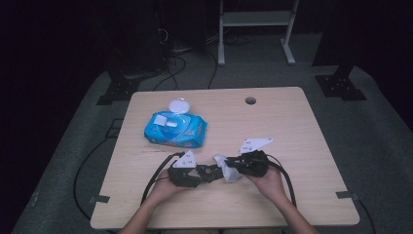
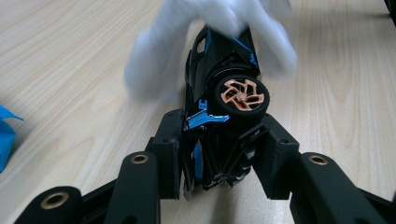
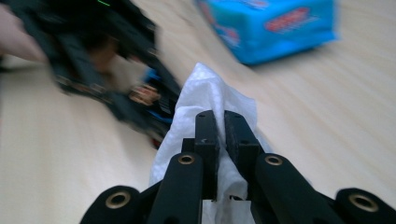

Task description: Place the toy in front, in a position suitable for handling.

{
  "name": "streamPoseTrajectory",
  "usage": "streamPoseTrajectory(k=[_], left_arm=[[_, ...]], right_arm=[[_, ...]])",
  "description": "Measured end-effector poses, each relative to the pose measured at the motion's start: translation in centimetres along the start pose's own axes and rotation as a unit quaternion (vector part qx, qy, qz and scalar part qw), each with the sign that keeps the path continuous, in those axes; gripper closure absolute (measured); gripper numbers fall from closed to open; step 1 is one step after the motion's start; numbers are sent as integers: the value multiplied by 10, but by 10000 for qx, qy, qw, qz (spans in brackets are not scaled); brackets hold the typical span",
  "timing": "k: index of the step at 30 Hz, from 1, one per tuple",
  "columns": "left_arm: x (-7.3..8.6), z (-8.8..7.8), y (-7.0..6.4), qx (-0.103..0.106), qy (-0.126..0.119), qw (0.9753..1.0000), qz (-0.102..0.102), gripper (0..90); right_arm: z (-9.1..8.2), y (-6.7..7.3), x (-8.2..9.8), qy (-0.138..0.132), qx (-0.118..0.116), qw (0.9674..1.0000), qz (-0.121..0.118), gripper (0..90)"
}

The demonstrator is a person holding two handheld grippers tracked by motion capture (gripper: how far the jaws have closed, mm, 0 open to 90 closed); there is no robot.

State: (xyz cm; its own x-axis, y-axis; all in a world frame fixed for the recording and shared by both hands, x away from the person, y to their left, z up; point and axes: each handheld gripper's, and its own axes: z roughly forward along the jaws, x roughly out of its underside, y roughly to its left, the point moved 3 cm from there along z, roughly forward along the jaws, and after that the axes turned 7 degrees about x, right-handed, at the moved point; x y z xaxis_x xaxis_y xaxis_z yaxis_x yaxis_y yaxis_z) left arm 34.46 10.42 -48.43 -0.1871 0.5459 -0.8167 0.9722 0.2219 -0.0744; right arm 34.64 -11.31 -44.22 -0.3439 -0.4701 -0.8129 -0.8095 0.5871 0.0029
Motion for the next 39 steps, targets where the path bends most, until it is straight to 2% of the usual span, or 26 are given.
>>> streamPoseTrajectory(k=[1,2,3,4,5,7,8,9,10,11,13,14,15,19,20,21,22,25,26,28,29,31,33,37,39], left_arm=[[0,0,0,0,0,10000,0,573],[0,0,-1,-23,48,10000,55,572],[0,0,-1,-23,48,10000,55,574],[0,0,-1,-45,70,9999,74,576],[0,-1,-1,-38,65,10000,48,576],[0,-1,-1,-37,66,10000,42,576],[0,-1,-1,-37,69,10000,56,577],[0,-1,-1,-37,69,10000,56,578],[0,-1,0,-35,50,10000,24,578],[0,-1,0,-35,50,10000,24,578],[0,-2,1,-32,55,10000,9,577],[0,-2,1,-34,50,10000,7,577],[0,-2,1,-34,50,10000,7,577],[0,-2,1,-59,51,10000,0,576],[0,-1,0,-129,68,9999,28,575],[0,-1,0,-129,68,9999,28,573],[1,-1,1,-194,146,9997,35,568],[1,-1,1,-191,150,9997,31,568],[1,-2,1,-200,162,9997,51,568],[1,-2,1,-183,160,9997,67,574],[1,-2,1,-183,160,9997,67,574],[1,-2,1,-175,155,9997,63,574],[1,-2,2,-165,125,9998,8,572],[0,-4,2,-162,21,9999,-44,559],[-1,-5,1,-151,-13,9999,-35,555]], right_arm=[[0,0,0,0,0,10000,0,838],[8,10,-3,-26,-259,9997,-22,838],[8,10,-3,-26,-259,9997,-22,838],[12,16,-5,-45,-245,9995,-172,838],[11,16,-6,-23,-211,9995,-234,838],[9,14,-5,1,-174,9996,-232,838],[3,6,-1,28,-64,9999,-151,838],[3,6,-1,28,-64,9999,-151,838],[-6,-5,3,60,139,9999,-78,838],[-6,-5,3,60,139,9999,-78,838],[-15,-16,8,88,344,9994,-11,838],[-19,-23,12,9,225,9994,257,839],[-19,-23,12,9,225,9994,257,839],[-12,-15,9,-16,235,9995,194,841],[-6,-4,5,-46,237,9997,28,841],[-6,-4,5,-46,237,9997,28,841],[-2,5,1,-31,352,9991,-231,841],[-2,6,0,-41,279,9993,-265,841],[-2,4,0,-37,248,9994,-236,842],[-9,-7,3,-75,376,9993,-39,843],[-9,-7,3,-75,376,9993,-39,843],[-19,-17,4,-251,415,9986,205,844],[-31,-26,3,-394,460,9976,338,846],[-34,-29,5,-431,379,9974,438,846],[-24,-23,7,-262,271,9986,365,844]])
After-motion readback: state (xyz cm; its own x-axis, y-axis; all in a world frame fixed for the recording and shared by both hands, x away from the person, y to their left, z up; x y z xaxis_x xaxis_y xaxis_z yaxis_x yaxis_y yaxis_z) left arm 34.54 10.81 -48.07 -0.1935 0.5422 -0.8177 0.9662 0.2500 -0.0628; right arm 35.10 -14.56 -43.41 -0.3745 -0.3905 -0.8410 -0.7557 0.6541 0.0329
